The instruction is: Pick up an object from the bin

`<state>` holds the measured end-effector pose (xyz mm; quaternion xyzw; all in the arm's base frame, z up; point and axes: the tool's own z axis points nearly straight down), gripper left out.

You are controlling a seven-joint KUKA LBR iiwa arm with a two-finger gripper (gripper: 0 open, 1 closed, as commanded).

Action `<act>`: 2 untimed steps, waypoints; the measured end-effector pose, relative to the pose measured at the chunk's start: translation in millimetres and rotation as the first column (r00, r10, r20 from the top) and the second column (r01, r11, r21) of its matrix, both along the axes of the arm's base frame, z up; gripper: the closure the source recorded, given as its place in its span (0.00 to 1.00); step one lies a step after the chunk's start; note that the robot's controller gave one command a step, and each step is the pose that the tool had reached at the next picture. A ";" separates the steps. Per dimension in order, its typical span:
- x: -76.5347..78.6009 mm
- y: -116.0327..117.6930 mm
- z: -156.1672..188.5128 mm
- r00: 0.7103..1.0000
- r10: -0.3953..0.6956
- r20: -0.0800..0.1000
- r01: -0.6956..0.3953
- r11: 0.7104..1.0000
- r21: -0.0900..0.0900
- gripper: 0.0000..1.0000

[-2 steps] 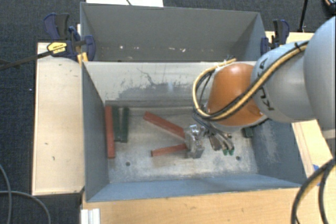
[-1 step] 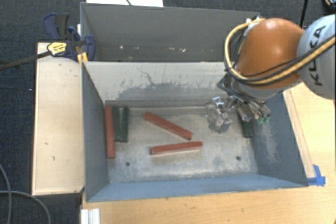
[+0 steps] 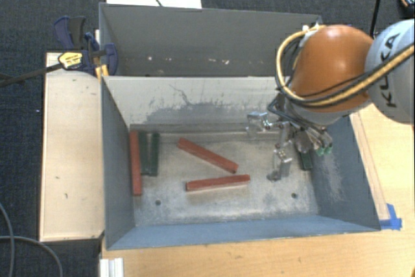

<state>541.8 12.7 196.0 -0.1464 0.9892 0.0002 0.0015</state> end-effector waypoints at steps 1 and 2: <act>-5.6 2.1 -129.3 0.998 0.057 -0.007 -0.057 0.998 0.001 0.00; -3.4 1.8 -125.0 0.998 0.057 0.000 -0.057 0.998 0.000 1.00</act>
Offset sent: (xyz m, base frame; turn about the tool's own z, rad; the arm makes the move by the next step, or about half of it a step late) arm -0.0044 0.0016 -0.1260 -0.0607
